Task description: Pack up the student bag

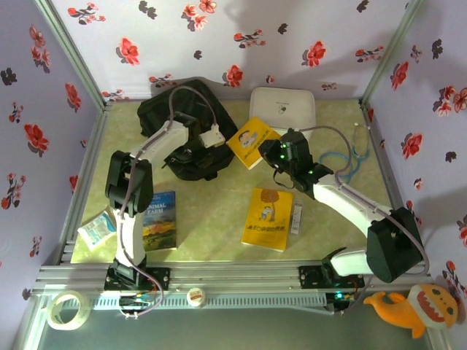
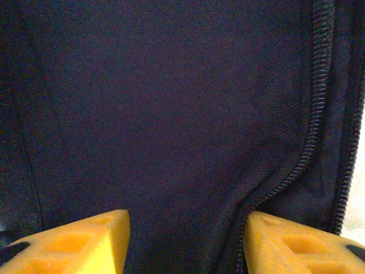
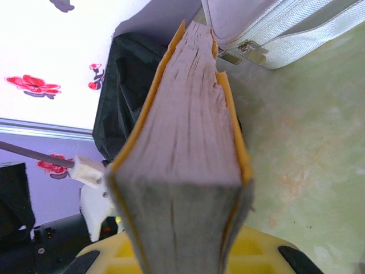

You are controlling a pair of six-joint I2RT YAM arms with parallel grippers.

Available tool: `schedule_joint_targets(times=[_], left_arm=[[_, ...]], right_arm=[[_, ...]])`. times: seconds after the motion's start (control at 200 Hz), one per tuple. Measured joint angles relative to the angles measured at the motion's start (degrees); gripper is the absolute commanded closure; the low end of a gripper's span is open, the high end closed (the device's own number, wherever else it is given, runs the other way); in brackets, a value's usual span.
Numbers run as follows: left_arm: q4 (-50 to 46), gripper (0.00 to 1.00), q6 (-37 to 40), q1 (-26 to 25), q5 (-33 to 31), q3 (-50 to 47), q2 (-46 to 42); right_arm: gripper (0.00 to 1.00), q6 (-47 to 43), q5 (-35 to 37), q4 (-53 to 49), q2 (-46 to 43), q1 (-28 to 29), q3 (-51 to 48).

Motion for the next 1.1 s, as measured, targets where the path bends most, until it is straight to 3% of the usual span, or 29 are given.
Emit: schedule_joint_targets(times=[0.3,0.475,0.615,0.74,1.1], left_arm=[[-3.4,0.39,5.0,-1.5,-2.6,4.6,0.5],[-4.9,0.49,9.1,-2.6,-7.1,5.4,0.7],[-6.3,0.51,11.1,-2.8,-10.2,5.4,1.1],[-7.0,0.59,12.0,-2.8,-11.8,5.4,1.7],[-6.7,0.93,12.8,-2.8,-13.0,5.5,1.7]], right_arm=[[0.83,0.1,-0.6,0.1,0.0,0.0,0.0],[0.83,0.1,-0.8,0.1,0.0,0.0,0.0],[0.83,0.1,-0.8,0.0,0.0,0.0,0.0],[0.83,0.1,-0.8,0.1,0.0,0.0,0.0],[0.82,0.1,-0.7,0.1,-0.2,0.0,-0.2]])
